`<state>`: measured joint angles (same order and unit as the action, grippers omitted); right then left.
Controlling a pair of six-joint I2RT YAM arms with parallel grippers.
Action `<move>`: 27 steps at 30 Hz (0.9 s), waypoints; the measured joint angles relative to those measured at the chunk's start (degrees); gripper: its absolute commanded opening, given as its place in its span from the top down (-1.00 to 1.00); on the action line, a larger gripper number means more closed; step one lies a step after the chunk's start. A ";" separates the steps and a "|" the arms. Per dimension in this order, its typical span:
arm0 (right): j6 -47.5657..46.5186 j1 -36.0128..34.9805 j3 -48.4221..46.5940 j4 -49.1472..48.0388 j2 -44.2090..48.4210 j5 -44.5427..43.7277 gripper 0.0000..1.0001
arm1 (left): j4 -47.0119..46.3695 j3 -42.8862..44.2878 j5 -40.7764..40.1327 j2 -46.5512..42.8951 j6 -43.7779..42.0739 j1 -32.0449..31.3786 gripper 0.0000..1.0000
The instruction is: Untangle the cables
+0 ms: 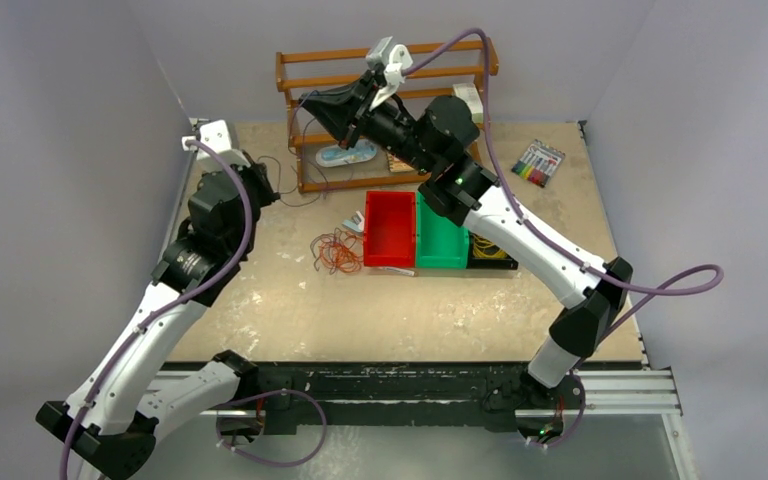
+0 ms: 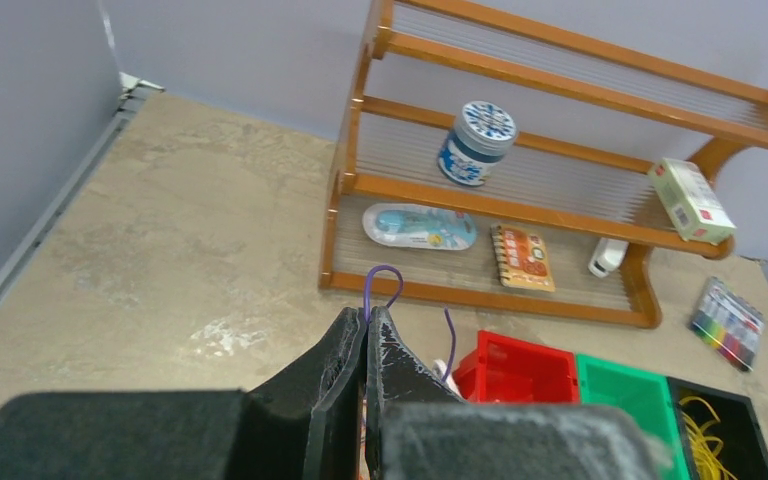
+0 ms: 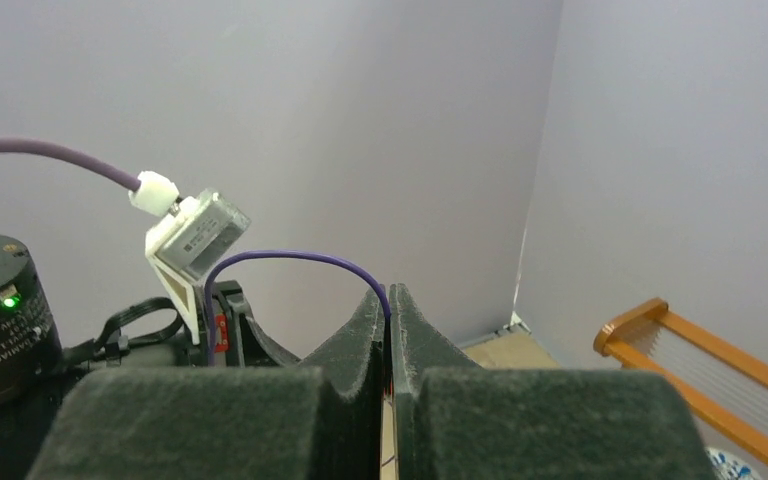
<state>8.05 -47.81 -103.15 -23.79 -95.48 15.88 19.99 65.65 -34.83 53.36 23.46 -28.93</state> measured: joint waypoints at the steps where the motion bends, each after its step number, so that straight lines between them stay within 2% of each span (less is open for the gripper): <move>1: -0.24 0.00 0.00 0.68 0.07 -0.11 1.00 | -0.17 -0.04 0.76 0.04 -0.02 0.00 1.00; 8: -1.73 0.96 3.56 7.69 2.60 -3.54 1.00 | -4.28 -0.85 11.08 1.42 -0.04 0.00 1.00; 13: 0.02 6.38 10.91 11.08 7.85 -4.20 1.00 | -8.94 -0.87 20.15 6.45 0.44 0.00 1.00; 22: 5.49 21.40 27.74 13.16 21.09 -5.51 1.00 | -21.33 -0.37 36.70 24.41 5.95 -0.22 1.00; 27: 8.74 27.08 34.77 13.29 27.08 -5.88 1.00 | -24.15 3.89 40.33 35.91 7.39 -3.34 1.00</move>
<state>16.80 -20.73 -68.38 -10.50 -68.40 10.00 -4.16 69.54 5.50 89.27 30.85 -32.27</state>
